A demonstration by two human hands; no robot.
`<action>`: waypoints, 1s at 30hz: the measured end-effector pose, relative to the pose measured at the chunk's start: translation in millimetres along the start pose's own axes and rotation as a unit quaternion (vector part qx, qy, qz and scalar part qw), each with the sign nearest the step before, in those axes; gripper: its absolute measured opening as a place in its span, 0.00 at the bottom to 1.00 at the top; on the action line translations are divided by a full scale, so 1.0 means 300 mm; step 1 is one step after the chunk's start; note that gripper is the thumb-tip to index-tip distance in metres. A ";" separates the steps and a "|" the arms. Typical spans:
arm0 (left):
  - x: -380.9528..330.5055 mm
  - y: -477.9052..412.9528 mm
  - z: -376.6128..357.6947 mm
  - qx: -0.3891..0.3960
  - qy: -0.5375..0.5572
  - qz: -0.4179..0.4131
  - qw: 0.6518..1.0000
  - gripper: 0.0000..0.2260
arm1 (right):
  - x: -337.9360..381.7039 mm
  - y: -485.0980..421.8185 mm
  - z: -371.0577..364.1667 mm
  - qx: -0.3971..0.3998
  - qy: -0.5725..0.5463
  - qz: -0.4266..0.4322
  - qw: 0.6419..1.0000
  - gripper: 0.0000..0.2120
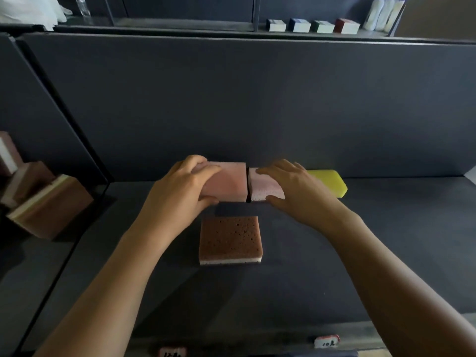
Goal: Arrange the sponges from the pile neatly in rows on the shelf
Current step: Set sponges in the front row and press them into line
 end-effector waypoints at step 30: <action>0.023 -0.052 -0.109 0.048 -0.029 -0.020 0.998 0.24 | -0.061 -0.041 -0.084 -0.052 0.022 0.012 0.998 0.20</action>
Point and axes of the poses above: each hand's wrist, its own y-axis away from the middle knuckle, its own z-axis out of the back of the hand, x = y × z, the point moved 7 cm from there along -y, towards the middle knuckle, and after that the axes turned 7 degrees about x, right-handed, at the moved point
